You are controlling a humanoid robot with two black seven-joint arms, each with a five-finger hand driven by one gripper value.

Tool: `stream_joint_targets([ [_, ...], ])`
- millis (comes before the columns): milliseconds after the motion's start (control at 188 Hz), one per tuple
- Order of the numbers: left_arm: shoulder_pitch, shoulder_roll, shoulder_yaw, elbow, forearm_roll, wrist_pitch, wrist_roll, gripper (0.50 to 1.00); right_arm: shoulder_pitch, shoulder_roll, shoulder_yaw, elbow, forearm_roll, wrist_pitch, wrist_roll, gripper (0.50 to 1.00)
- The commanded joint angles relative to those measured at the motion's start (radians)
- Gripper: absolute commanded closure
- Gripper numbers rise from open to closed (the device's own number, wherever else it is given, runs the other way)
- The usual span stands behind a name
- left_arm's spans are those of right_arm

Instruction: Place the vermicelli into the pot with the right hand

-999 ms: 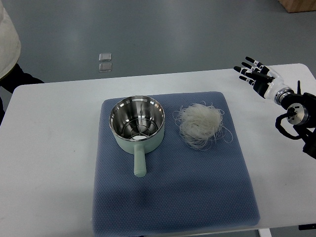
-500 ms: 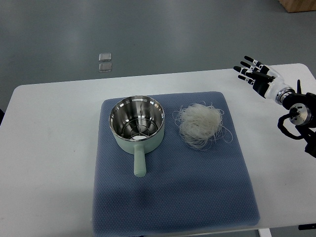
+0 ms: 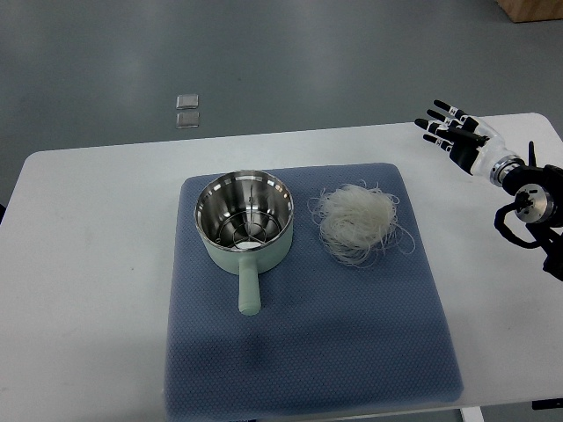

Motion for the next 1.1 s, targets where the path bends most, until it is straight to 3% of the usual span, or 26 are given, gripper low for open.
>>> stream_joint_targets([
  [0, 0.000, 0.000, 0.002, 0.000, 0.001, 0.000, 0.000, 0.500, 0.001, -0.001, -0.002, 0.000, 0.000, 0.000, 0.000, 0.572],
  [1095, 0.008, 0.000, 0.008, -0.003, 0.001, 0.000, 0.002, 0.500, 0.012, -0.028, -0.009, 0.000, -0.012, 0.021, 0.000, 0.572],
])
